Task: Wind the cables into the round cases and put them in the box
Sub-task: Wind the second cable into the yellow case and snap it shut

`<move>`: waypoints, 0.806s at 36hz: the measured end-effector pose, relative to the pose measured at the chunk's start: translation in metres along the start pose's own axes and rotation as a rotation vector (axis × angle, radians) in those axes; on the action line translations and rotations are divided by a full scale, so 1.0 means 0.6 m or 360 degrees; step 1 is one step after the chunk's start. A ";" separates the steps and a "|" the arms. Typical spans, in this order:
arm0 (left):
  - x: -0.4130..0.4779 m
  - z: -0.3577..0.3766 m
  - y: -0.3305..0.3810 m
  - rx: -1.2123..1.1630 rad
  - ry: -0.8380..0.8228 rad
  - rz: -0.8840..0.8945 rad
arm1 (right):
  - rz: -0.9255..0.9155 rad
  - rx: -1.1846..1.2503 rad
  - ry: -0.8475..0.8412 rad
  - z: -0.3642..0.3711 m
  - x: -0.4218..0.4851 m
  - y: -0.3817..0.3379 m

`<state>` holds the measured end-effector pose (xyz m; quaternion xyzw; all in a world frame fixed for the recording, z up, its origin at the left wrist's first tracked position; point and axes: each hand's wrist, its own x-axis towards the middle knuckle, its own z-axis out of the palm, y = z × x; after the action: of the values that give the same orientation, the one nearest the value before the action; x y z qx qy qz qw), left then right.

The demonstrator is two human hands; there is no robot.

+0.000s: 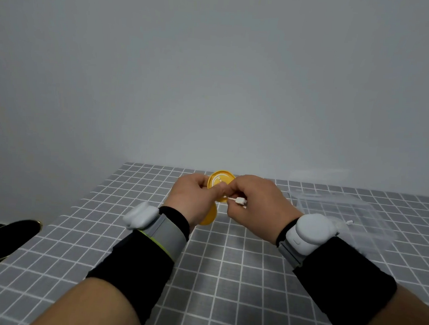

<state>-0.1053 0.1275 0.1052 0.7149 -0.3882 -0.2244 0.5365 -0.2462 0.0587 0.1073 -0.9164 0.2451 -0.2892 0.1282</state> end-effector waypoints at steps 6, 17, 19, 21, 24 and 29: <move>0.002 0.002 -0.005 -0.0080 -0.0045 0.0009 | 0.0052 0.0100 0.0072 0.008 0.002 0.010; 0.005 0.002 -0.018 -0.0274 -0.0211 0.0025 | 0.0410 0.0593 0.0345 0.025 0.001 0.015; 0.005 0.003 -0.021 -0.0319 -0.0247 0.0031 | 0.0460 0.0683 0.0345 0.027 0.001 0.015; 0.004 0.005 -0.023 -0.0346 -0.0258 0.0043 | 0.0489 0.0761 0.0327 0.030 0.000 0.014; 0.003 0.007 -0.023 -0.0400 -0.0214 0.0046 | 0.0552 0.0799 0.0335 0.035 0.000 0.012; 0.005 0.011 -0.030 -0.0423 -0.0117 0.0051 | 0.0497 0.0628 0.0365 0.043 -0.003 0.010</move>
<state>-0.1025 0.1236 0.0862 0.6225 -0.3858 -0.2912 0.6155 -0.2347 0.0571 0.0836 -0.7861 0.3351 -0.4100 0.3187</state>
